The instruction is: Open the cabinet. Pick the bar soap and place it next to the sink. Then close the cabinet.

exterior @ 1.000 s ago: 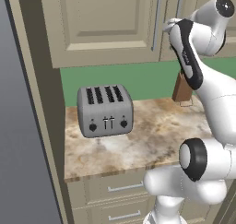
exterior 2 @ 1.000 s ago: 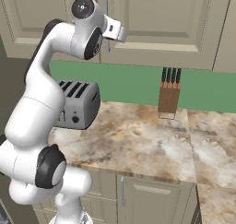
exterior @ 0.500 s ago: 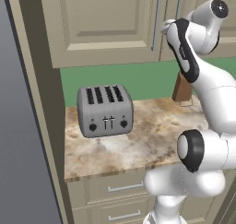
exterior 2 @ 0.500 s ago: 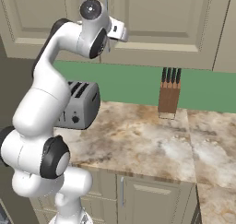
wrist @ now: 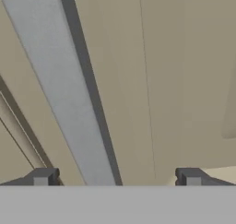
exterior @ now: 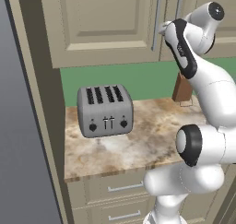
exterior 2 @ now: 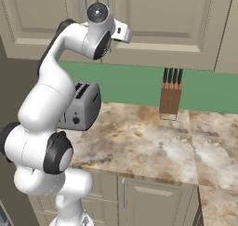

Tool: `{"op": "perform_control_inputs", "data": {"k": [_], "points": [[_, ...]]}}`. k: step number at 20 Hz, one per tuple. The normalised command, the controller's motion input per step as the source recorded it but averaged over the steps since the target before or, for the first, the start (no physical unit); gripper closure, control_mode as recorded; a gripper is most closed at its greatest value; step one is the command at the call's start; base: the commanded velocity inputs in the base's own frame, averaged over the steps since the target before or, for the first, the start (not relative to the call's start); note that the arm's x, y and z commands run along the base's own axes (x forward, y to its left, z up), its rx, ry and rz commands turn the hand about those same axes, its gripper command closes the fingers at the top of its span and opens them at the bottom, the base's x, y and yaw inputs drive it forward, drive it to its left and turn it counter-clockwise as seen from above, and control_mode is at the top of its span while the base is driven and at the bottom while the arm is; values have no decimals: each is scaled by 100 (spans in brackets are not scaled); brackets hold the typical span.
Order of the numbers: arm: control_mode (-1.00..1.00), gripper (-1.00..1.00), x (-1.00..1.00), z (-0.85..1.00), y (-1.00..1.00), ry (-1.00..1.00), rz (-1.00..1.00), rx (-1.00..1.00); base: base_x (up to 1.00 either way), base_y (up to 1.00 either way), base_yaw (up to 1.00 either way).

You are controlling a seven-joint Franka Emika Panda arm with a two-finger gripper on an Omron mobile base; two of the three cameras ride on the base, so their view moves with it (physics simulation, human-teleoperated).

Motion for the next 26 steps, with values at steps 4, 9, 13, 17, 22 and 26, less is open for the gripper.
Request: {"op": "perform_control_inputs", "data": {"k": [4,9,13,17,22,26], "points": [[-100,-100,41,-27,0,-8,5,1,0,0,0],[-100,-100,4,-3,0,-1,1,0,0,0,0],[-100,100,0,0,0,0,0,0,0,0,0],[-100,100,0,0,0,0,0,0,0,0,0],[-100,100,2,0,-13,0,0,0,0,0,0],[-100,100,5,-1,-39,0,0,0,0,0,0]]}}
